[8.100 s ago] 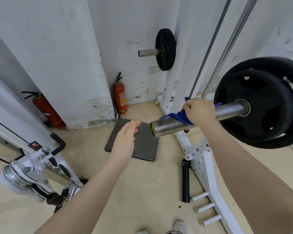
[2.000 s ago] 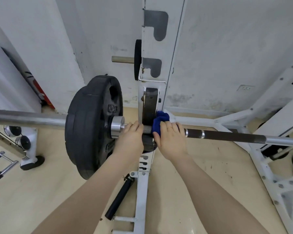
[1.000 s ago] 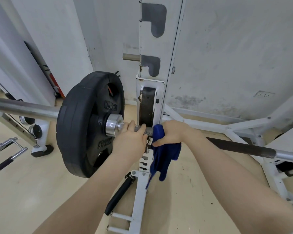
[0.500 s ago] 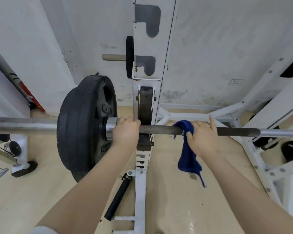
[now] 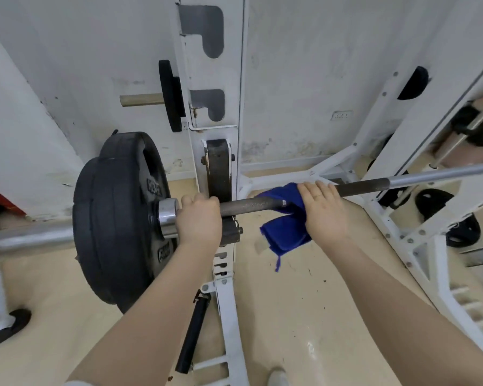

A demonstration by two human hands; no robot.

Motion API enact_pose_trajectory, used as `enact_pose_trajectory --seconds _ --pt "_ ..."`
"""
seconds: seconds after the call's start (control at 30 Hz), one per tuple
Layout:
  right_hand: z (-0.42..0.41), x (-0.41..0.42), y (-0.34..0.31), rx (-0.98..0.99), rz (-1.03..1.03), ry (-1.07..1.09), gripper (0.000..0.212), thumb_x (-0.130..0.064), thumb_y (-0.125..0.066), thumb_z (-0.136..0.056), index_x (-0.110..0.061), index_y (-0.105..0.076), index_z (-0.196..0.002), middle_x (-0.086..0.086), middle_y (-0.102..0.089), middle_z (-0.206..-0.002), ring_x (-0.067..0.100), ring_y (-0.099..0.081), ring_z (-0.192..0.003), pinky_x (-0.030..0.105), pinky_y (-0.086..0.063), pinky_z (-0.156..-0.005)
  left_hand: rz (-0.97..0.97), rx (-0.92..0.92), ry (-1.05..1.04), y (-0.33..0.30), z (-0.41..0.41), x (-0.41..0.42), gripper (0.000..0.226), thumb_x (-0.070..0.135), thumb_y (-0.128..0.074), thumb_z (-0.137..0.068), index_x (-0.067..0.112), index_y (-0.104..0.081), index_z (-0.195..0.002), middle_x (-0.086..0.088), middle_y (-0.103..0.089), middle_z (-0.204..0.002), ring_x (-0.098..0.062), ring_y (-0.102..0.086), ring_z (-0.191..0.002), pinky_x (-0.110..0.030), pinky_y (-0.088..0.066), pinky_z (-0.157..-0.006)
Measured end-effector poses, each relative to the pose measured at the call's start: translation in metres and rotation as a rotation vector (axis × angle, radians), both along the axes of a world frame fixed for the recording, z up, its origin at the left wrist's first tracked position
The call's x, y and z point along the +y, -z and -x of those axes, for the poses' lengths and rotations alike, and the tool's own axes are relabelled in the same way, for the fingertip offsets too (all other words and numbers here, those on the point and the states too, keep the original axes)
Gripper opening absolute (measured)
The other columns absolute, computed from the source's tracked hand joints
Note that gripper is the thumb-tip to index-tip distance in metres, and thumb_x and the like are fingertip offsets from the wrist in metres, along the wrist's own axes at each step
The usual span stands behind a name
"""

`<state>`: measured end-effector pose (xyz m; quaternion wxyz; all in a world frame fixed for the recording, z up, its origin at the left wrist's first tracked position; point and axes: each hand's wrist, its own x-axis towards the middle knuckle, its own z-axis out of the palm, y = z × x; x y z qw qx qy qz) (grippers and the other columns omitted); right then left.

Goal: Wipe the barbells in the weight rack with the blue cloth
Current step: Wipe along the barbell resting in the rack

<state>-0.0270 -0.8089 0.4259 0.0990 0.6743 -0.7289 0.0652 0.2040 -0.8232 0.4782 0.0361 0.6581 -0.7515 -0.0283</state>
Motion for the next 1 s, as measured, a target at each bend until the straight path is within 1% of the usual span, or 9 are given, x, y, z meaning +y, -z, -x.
enact_pose_trajectory --seconds 0.17,0.27,0.4,0.53,0.63,0.7,0.77,0.87,1.0 --pt "0.045 0.005 -0.012 -0.043 -0.044 0.230 0.061 -0.002 -0.045 -0.085 -0.008 -0.031 -0.144 0.008 -0.035 -0.148 0.029 -0.025 -0.137 0.039 -0.013 -0.117 -0.037 -0.036 0.017 -0.009 0.004 0.005 0.032 -0.006 -0.043 -0.085 0.008 -0.059 -0.108 -0.012 -0.056 -0.108 -0.031 -0.047 -0.109 -0.037 -0.042 -0.080" --pt "0.032 0.002 -0.009 -0.164 -0.055 0.120 0.064 0.004 -0.043 -0.082 -0.004 -0.026 -0.144 0.010 -0.029 -0.150 0.032 -0.013 -0.141 0.036 -0.007 -0.117 0.065 0.020 0.151 -0.017 0.036 0.013 0.038 -0.007 -0.044 -0.082 0.011 -0.055 -0.113 -0.008 -0.055 -0.110 -0.027 -0.046 -0.109 -0.034 -0.039 -0.077" --pt "0.022 0.009 0.008 -0.159 -0.086 -0.054 0.077 0.009 -0.044 -0.079 -0.001 -0.012 -0.148 0.010 -0.015 -0.156 0.037 0.000 -0.143 0.044 -0.003 -0.117 0.037 0.121 0.297 -0.001 0.100 0.011 0.043 -0.001 -0.041 -0.088 0.012 -0.045 -0.128 -0.008 -0.048 -0.128 -0.027 -0.042 -0.120 -0.036 -0.038 -0.091" --pt "0.058 -0.003 0.014 -0.071 0.001 -0.277 0.081 0.008 -0.068 -0.058 0.000 -0.045 -0.135 0.016 -0.053 -0.133 0.040 -0.045 -0.126 0.048 -0.033 -0.108 0.047 0.071 0.244 0.024 0.143 0.005 0.046 0.010 -0.046 -0.091 0.014 -0.035 -0.136 -0.006 -0.044 -0.135 -0.026 -0.037 -0.126 -0.036 -0.031 -0.100" --pt "0.074 -0.025 -0.014 -0.038 -0.150 -0.324 0.058 -0.001 -0.055 -0.074 -0.014 -0.050 -0.130 0.004 -0.059 -0.118 0.026 -0.055 -0.113 0.039 -0.009 -0.116 0.094 0.054 0.148 0.025 0.156 -0.001 0.040 0.014 -0.051 -0.090 0.016 -0.039 -0.128 -0.005 -0.050 -0.126 -0.026 -0.043 -0.119 -0.034 -0.033 -0.093" --pt "0.075 -0.037 -0.029 -0.067 -0.259 -0.328 0.046 -0.002 -0.044 -0.080 -0.015 -0.053 -0.123 0.004 -0.060 -0.112 0.024 -0.056 -0.106 0.035 -0.007 -0.117 0.119 0.039 0.102 0.026 0.156 -0.005 0.034 0.014 -0.054 -0.088 0.017 -0.043 -0.120 -0.002 -0.054 -0.120 -0.023 -0.046 -0.114 -0.033 -0.033 -0.088" --pt "0.072 -0.042 -0.033 -0.142 -0.324 -0.339 0.038 0.002 -0.040 -0.080 -0.010 -0.058 -0.112 0.008 -0.061 -0.106 0.026 -0.055 -0.098 0.033 -0.021 -0.112 0.121 0.036 0.069 0.028 0.157 -0.005 0.029 0.013 -0.052 -0.090 0.018 -0.045 -0.118 -0.001 -0.053 -0.119 -0.022 -0.046 -0.113 -0.032 -0.032 -0.088" --pt "0.078 -0.036 -0.028 -0.310 -0.262 -0.415 0.045 0.006 -0.041 -0.079 -0.009 -0.058 -0.119 0.008 -0.059 -0.111 0.025 -0.053 -0.101 0.025 -0.026 -0.101 0.125 0.062 0.010 0.029 0.162 -0.001 0.027 0.011 -0.048 -0.091 0.017 -0.049 -0.117 -0.003 -0.054 -0.118 -0.023 -0.046 -0.114 -0.032 -0.031 -0.090" --pt "0.096 -0.032 -0.048 -0.798 -0.151 -0.142 0.037 0.008 -0.033 -0.076 0.001 -0.063 -0.096 0.016 -0.061 -0.100 0.028 -0.055 -0.084 0.029 -0.041 -0.065 0.153 0.060 -0.048 0.027 0.167 0.002 0.024 0.010 -0.047 -0.090 0.017 -0.052 -0.113 -0.003 -0.056 -0.113 -0.025 -0.049 -0.108 -0.034 -0.033 -0.089"
